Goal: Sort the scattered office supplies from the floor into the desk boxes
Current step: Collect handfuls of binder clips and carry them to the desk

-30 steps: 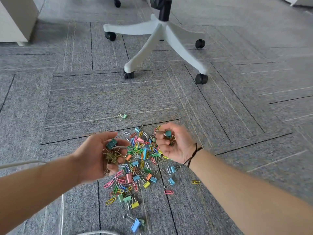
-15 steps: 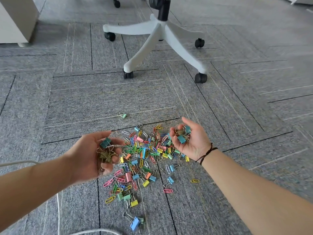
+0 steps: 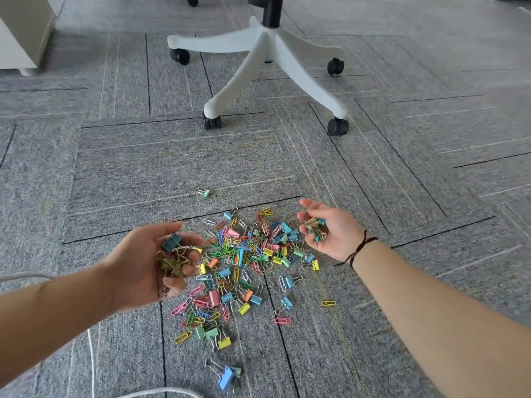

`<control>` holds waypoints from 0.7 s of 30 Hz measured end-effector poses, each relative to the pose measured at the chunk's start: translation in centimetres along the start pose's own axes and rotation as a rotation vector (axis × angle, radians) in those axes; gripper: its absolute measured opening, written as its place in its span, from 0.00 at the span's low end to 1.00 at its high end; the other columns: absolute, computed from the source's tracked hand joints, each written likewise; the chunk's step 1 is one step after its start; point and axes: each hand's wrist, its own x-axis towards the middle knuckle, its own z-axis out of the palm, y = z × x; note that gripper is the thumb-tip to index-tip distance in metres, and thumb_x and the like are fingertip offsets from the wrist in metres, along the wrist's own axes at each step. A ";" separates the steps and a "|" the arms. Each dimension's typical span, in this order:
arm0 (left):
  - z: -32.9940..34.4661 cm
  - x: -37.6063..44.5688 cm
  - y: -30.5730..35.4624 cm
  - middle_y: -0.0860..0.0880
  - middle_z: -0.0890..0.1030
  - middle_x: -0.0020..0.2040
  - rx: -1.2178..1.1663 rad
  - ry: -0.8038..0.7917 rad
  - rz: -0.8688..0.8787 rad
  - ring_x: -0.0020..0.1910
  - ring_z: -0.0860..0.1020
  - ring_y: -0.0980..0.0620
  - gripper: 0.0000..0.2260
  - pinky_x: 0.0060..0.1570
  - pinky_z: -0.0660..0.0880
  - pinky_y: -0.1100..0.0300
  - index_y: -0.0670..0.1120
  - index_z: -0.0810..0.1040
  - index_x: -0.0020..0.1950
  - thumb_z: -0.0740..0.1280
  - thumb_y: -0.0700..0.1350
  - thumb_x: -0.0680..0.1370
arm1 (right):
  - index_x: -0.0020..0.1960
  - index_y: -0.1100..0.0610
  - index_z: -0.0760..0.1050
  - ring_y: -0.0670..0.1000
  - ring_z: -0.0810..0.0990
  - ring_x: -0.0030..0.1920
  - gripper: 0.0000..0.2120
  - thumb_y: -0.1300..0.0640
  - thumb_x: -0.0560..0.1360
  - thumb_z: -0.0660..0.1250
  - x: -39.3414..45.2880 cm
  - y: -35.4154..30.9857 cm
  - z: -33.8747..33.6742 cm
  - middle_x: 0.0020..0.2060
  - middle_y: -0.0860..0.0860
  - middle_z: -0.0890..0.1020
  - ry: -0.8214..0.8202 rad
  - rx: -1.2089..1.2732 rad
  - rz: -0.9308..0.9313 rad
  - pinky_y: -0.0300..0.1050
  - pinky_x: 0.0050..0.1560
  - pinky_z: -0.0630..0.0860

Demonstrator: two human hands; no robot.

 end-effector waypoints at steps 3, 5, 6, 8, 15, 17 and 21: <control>0.0 0.1 0.0 0.41 0.76 0.37 0.005 0.003 -0.004 0.29 0.70 0.49 0.16 0.20 0.66 0.64 0.39 0.79 0.49 0.60 0.51 0.79 | 0.57 0.54 0.79 0.48 0.71 0.31 0.09 0.62 0.80 0.64 0.9 -0.2 -0.3 0.35 0.51 0.77 0.022 -0.372 -0.053 0.39 0.24 0.62; 0.0 0.1 -0.1 0.41 0.76 0.37 0.016 0.009 -0.003 0.29 0.70 0.49 0.16 0.20 0.66 0.64 0.39 0.78 0.50 0.60 0.51 0.78 | 0.56 0.51 0.80 0.46 0.68 0.28 0.08 0.60 0.80 0.66 1.3 -0.1 -0.3 0.34 0.51 0.77 0.068 -0.771 -0.131 0.39 0.23 0.61; 0.1 0.1 -0.1 0.41 0.76 0.37 0.022 0.014 -0.001 0.29 0.70 0.49 0.16 0.20 0.66 0.63 0.39 0.78 0.50 0.60 0.51 0.78 | 0.57 0.49 0.79 0.45 0.67 0.26 0.09 0.59 0.80 0.67 1.4 0.0 -0.2 0.33 0.51 0.78 0.083 -0.945 -0.171 0.39 0.23 0.61; 0.2 0.1 -0.1 0.41 0.76 0.37 0.028 0.019 -0.001 0.29 0.70 0.49 0.16 0.20 0.66 0.63 0.39 0.78 0.49 0.60 0.51 0.79 | 0.63 0.44 0.77 0.44 0.65 0.22 0.15 0.58 0.79 0.68 1.7 0.2 0.1 0.31 0.49 0.78 0.053 -1.189 -0.238 0.37 0.22 0.62; 0.2 0.1 -0.1 0.41 0.76 0.37 0.026 0.029 0.000 0.29 0.70 0.49 0.16 0.20 0.65 0.63 0.38 0.78 0.50 0.60 0.51 0.78 | 0.70 0.42 0.74 0.41 0.73 0.21 0.21 0.57 0.79 0.66 2.7 0.0 1.1 0.60 0.51 0.83 -0.010 -1.621 -0.395 0.36 0.24 0.72; 0.2 0.0 -0.1 0.41 0.76 0.37 0.021 0.031 -0.005 0.29 0.70 0.49 0.16 0.20 0.65 0.63 0.38 0.78 0.50 0.61 0.51 0.78 | 0.67 0.44 0.76 0.48 0.82 0.31 0.18 0.55 0.79 0.68 2.9 0.2 1.3 0.68 0.51 0.78 -0.022 -1.657 -0.424 0.43 0.35 0.80; 0.1 0.1 -0.1 0.41 0.75 0.37 0.018 0.032 0.000 0.30 0.70 0.48 0.16 0.20 0.66 0.64 0.38 0.77 0.51 0.61 0.51 0.78 | 0.60 0.49 0.75 0.55 0.84 0.47 0.13 0.49 0.77 0.70 2.7 0.5 0.9 0.57 0.54 0.82 0.031 -1.657 -0.393 0.54 0.50 0.81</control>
